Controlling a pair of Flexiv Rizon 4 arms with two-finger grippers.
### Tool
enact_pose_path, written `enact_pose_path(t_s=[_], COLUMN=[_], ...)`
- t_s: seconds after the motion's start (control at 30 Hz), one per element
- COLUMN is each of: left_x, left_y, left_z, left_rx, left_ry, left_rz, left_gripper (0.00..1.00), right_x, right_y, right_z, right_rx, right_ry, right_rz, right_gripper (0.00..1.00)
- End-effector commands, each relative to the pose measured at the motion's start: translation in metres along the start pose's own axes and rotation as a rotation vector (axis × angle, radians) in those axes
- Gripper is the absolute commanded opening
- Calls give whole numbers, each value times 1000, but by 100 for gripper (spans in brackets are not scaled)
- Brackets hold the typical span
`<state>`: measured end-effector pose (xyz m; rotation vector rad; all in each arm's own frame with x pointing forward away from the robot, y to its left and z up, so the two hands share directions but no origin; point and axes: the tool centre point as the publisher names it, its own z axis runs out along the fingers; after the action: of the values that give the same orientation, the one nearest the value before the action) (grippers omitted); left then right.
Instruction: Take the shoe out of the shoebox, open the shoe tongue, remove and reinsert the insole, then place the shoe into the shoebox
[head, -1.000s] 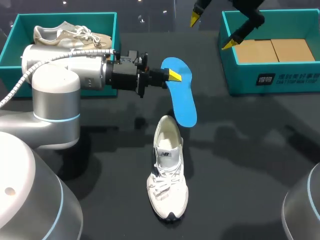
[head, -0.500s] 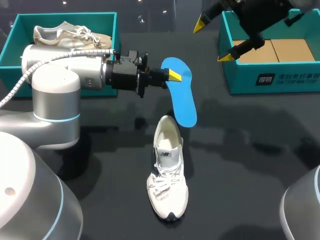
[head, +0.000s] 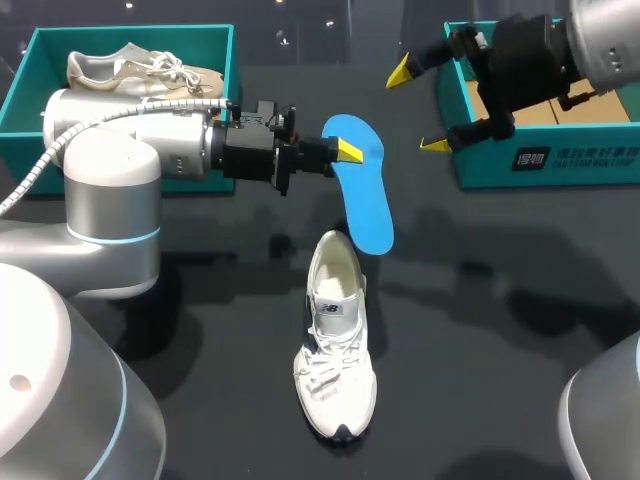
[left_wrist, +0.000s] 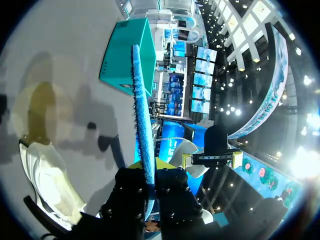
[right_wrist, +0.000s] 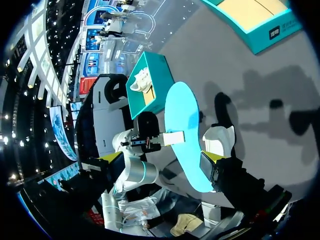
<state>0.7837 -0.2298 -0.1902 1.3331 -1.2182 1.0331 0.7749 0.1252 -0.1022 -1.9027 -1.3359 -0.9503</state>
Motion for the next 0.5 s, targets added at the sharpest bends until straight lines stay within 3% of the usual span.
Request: enact_pose_path(t_s=[0.03,0.3,0.5], left_x=[-1,2,13], left_y=[0,-3,-8], left_z=[2,-2,-16], left_rx=[1,10,49], left_ry=[0,23,95], left_rz=[0,25,184], left_gripper=[0,0,0], right_x=[-11,-18,-24], right_y=[-6,-5,-5], right_z=[2,5,7], right_rx=[-11,-17,-22], right_ry=[215,249,284], right_rz=[-5,-12,-17], right_gripper=[100,100,100])
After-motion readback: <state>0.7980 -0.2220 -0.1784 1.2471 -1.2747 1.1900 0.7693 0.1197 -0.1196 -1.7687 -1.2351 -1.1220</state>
